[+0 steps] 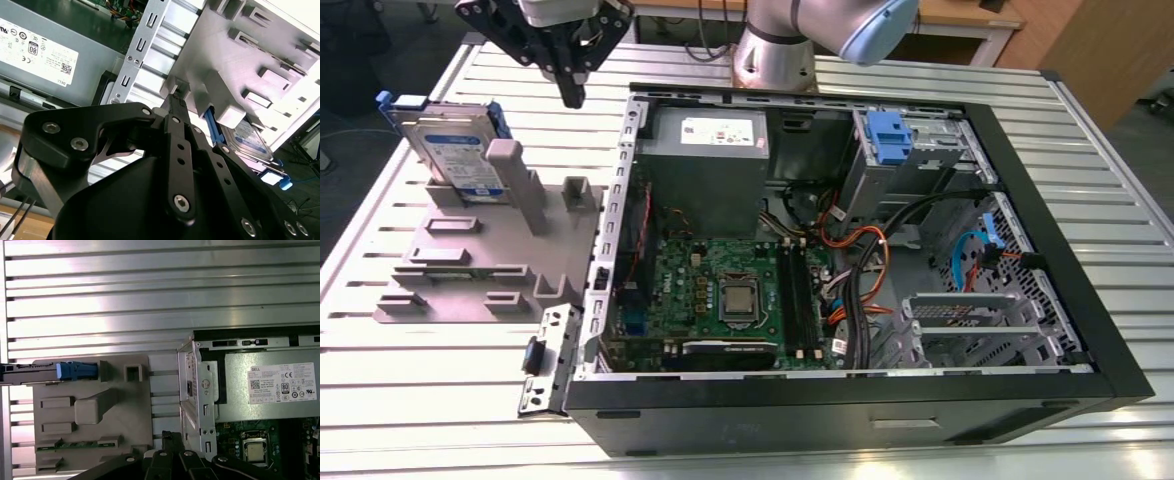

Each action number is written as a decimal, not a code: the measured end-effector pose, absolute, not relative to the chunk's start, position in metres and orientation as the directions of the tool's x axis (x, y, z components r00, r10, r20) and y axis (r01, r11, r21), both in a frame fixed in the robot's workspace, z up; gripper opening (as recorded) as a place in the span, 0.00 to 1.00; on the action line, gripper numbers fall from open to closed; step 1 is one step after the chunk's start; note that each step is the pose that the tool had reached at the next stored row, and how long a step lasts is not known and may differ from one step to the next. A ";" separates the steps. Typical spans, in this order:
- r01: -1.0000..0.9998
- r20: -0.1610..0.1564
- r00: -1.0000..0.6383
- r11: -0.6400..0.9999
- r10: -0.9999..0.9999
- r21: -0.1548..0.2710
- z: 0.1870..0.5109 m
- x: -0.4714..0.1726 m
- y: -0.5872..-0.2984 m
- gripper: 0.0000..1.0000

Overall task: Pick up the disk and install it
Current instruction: 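Reach for the disk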

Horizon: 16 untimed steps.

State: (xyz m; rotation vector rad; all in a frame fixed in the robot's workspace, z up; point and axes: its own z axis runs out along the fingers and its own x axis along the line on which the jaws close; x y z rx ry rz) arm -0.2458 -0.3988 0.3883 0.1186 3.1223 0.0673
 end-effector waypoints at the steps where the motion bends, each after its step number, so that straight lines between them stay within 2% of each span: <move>1: 0.075 -0.015 -0.997 0.996 0.076 0.044 0.388 -0.246 -0.399 0.11; 16: 0.076 -0.015 -0.997 0.996 0.076 0.044 0.388 -0.253 -0.399 0.11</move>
